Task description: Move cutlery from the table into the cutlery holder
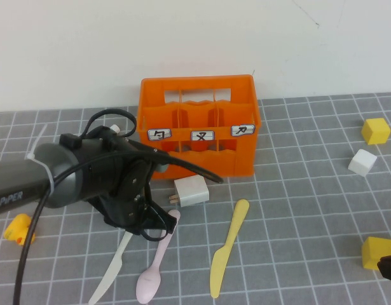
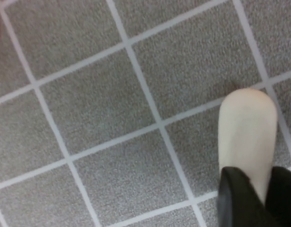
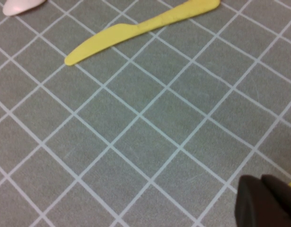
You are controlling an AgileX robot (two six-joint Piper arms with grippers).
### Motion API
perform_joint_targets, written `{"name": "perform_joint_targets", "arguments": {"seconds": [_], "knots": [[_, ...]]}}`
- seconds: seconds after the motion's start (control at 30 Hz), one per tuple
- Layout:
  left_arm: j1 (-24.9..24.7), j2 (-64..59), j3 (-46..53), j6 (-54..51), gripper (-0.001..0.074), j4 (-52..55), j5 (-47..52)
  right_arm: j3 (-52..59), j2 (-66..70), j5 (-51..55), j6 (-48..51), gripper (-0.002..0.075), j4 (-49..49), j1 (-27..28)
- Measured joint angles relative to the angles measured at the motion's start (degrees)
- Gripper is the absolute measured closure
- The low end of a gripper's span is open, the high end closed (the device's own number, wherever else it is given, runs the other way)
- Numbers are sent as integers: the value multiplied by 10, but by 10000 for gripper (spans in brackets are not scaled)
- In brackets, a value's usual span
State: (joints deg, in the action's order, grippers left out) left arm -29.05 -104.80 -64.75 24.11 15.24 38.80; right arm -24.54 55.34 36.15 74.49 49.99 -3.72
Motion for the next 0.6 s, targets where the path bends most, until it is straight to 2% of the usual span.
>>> {"name": "perform_joint_targets", "arguments": {"seconds": [0.13,0.27,0.43,0.6], "knots": [[0,-7,1,0,533,-3,4,0,0,0,0,729,0,0],[0,-8,1,0,491,-3,6,0,0,2,0,729,0,0],[0,-11,0,-6,491,-3,9,0,0,2,0,729,0,0],[0,-13,-1,-9,597,-3,9,0,0,2,0,729,0,0]]}}
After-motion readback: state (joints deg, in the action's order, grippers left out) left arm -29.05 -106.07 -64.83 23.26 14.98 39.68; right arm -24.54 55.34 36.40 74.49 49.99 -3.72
